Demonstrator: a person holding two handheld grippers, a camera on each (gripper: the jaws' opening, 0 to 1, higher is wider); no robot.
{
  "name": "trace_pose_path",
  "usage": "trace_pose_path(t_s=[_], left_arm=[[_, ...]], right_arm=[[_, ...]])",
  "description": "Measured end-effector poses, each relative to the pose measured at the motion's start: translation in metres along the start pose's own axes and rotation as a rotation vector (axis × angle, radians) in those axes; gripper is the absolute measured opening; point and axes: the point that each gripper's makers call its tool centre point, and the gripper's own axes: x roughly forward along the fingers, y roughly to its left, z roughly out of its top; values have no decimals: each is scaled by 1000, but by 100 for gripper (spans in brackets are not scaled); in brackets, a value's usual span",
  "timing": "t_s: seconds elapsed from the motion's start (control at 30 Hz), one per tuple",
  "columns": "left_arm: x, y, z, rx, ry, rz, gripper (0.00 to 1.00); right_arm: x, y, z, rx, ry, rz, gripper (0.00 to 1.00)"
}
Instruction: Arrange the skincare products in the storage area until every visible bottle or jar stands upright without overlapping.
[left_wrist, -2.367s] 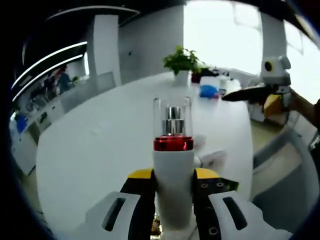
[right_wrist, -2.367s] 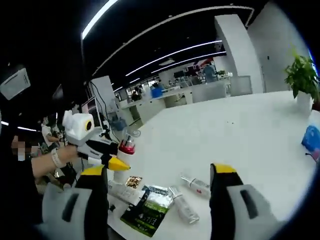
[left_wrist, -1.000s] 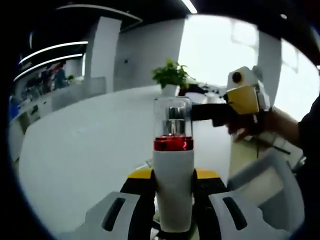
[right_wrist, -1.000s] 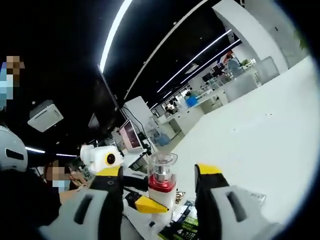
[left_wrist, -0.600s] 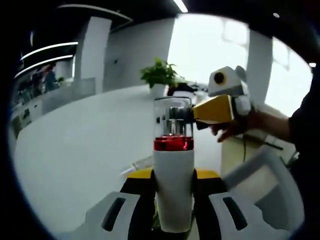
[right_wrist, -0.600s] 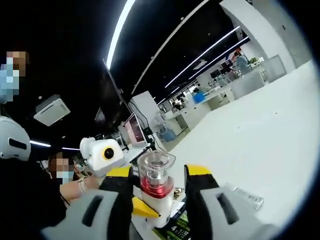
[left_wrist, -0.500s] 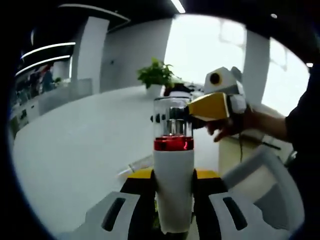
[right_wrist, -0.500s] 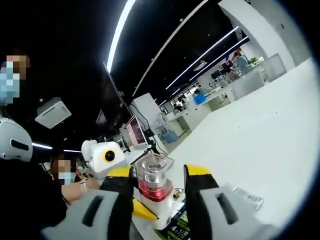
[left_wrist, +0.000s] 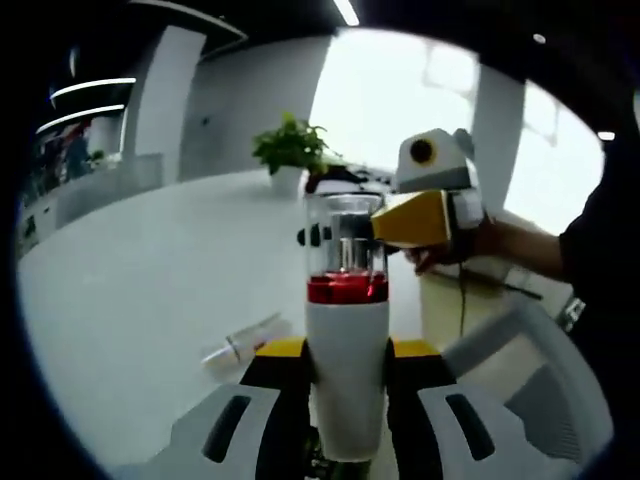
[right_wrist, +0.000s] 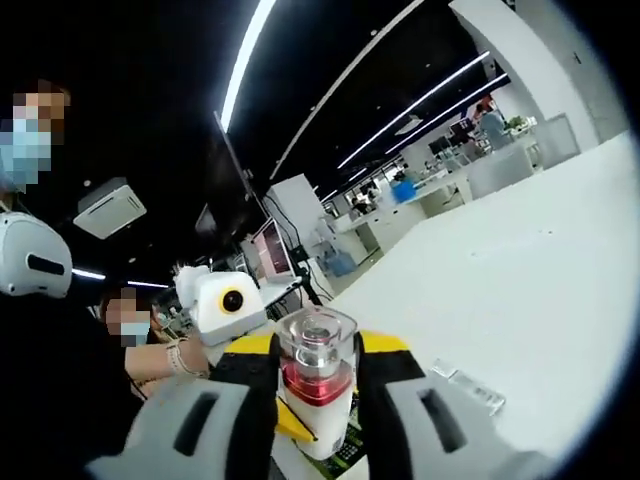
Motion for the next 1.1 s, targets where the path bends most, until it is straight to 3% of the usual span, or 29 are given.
trace_pose_path(t_s=[0.67,0.93,1.1], left_arm=[[31,3,-34,57,99,-24,24],[37,11,-36,74,97,-18,24],[40,19,-33,106,86,2,24]], right_arm=[[-2,-12,-33,-190,132,-106,27],[0,-22,-33,-219,145,-137,28],[4,-23,-32,-299,166,-139,28]])
